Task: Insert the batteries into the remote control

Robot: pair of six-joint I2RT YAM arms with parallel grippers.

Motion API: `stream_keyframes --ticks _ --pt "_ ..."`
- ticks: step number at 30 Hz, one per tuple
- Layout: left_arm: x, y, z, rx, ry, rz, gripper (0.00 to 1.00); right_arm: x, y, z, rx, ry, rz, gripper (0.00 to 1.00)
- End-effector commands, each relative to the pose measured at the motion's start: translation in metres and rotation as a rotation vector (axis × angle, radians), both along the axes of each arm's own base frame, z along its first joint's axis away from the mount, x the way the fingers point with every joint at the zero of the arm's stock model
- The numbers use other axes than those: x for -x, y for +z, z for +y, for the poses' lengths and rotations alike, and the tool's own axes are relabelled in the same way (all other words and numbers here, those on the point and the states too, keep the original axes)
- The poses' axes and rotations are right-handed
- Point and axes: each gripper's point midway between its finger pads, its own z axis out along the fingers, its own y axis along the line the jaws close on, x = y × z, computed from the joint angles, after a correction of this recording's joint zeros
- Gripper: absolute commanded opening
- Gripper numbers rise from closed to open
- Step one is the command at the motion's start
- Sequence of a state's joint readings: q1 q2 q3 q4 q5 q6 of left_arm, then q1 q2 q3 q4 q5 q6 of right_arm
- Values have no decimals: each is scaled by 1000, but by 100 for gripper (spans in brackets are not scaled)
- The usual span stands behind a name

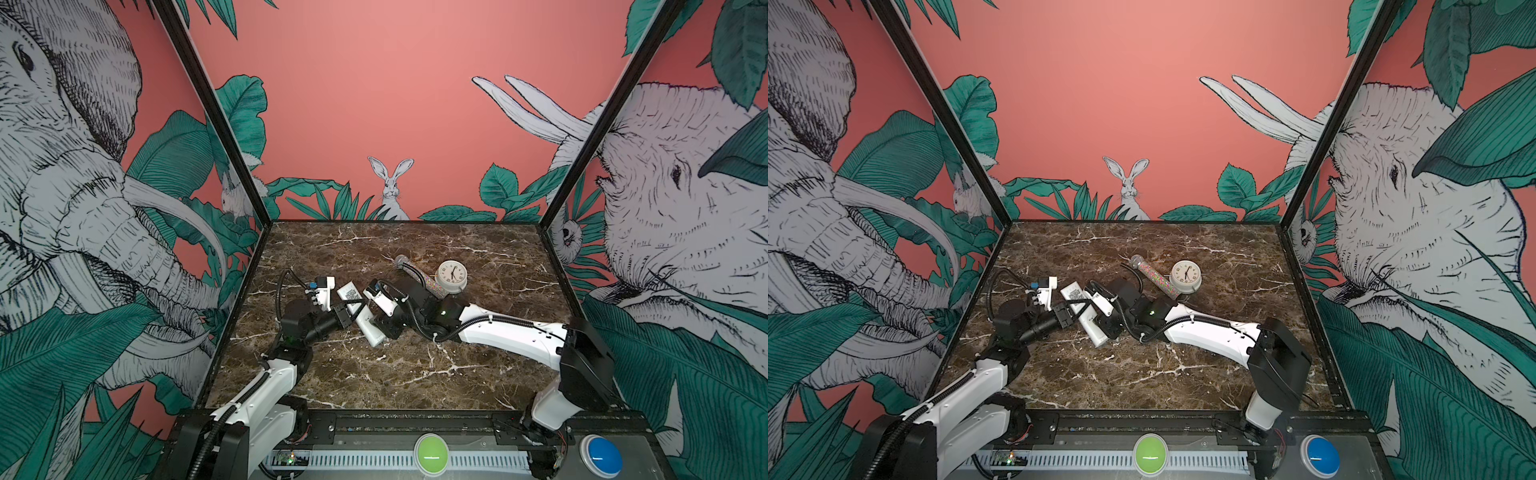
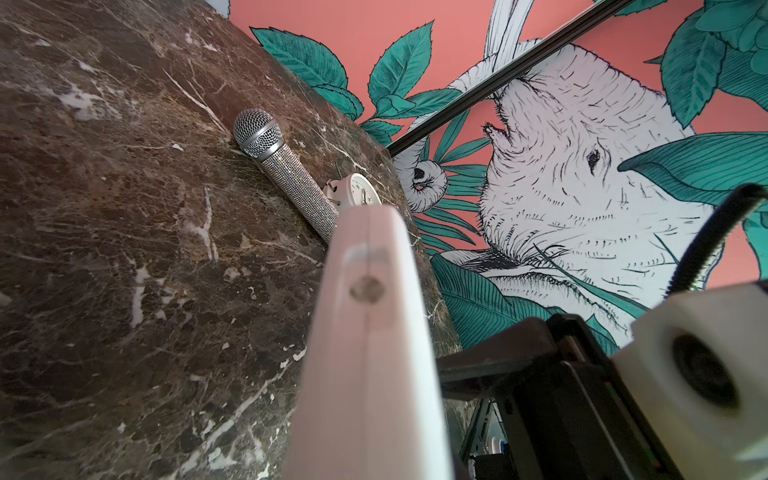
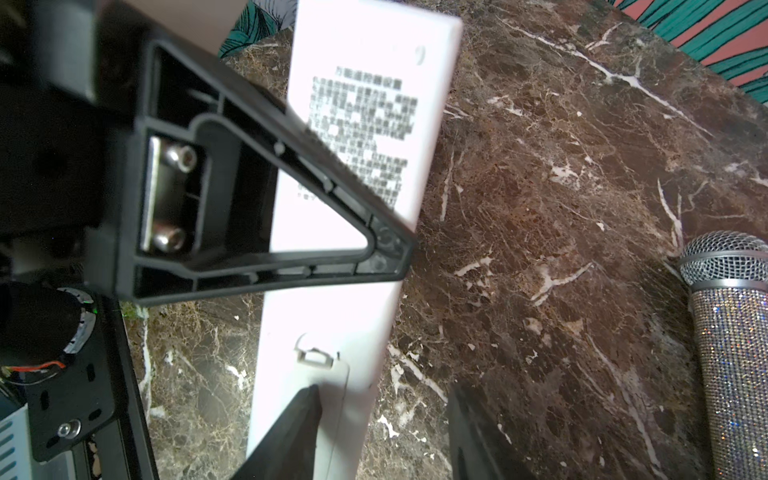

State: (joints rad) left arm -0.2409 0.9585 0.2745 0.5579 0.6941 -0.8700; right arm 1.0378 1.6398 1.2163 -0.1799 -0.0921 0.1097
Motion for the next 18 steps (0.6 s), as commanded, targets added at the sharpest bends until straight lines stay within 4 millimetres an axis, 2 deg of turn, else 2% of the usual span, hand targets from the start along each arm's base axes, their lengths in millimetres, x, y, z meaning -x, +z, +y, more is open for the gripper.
stream_keyframes --ticks 1,6,11,12,13,18 --pt "-5 22 1 10 18 -63 0 7 32 2 -94 28 -11 63" --pt "-8 26 2 12 34 -58 0 14 32 7 -152 52 20 76" --pt "-10 26 4 10 55 -50 0 16 29 14 -170 65 50 80" --pt "-11 26 5 9 59 -50 0 15 16 18 -150 65 71 80" --pt "-11 26 4 9 59 -49 0 14 11 19 -144 61 79 80" --pt "-14 31 4 27 58 -55 0 9 -5 23 -128 39 103 80"
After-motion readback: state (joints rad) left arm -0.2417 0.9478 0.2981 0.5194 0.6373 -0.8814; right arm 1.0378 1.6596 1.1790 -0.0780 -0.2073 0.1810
